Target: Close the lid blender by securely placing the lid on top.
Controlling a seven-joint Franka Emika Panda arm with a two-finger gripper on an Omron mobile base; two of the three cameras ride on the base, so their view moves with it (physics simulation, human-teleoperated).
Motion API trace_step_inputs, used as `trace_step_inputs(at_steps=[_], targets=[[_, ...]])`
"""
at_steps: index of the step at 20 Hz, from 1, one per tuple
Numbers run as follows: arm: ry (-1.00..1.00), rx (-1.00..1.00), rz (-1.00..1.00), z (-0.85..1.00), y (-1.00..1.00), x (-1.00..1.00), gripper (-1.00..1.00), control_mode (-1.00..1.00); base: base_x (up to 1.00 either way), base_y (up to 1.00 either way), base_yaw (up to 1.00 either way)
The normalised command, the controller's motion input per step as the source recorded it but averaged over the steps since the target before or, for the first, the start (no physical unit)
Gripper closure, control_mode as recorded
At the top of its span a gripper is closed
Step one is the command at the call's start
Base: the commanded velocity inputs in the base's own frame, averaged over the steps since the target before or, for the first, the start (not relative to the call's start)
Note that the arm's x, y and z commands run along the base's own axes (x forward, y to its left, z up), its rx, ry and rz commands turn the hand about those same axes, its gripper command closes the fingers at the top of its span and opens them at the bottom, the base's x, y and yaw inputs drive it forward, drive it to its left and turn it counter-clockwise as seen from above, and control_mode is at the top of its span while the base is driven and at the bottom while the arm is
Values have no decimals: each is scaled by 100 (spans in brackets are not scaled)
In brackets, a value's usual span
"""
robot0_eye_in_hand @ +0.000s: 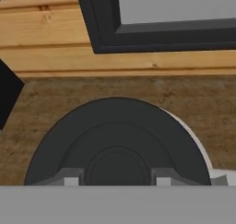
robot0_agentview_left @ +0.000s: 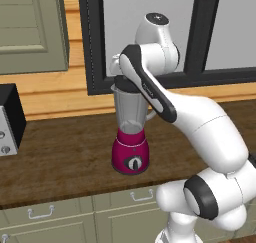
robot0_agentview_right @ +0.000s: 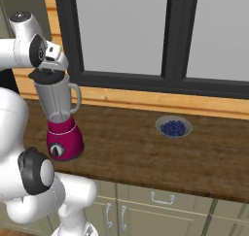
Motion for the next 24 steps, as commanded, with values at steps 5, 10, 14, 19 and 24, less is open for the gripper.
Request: trace_step_inputs(at_steps=[5,10,14,19,24], targets=[[0,0,0,0,0,16,100,-100,0,0,0],[0,0,0,-1,0,18,100,-100,0,0,0],[0,0,0,-3,0,17,100,-100,0,0,0],[0,0,0,-12,0,6,100,-100,0,0,0],[0,0,0,-17,0,0,100,-100,0,0,0]])
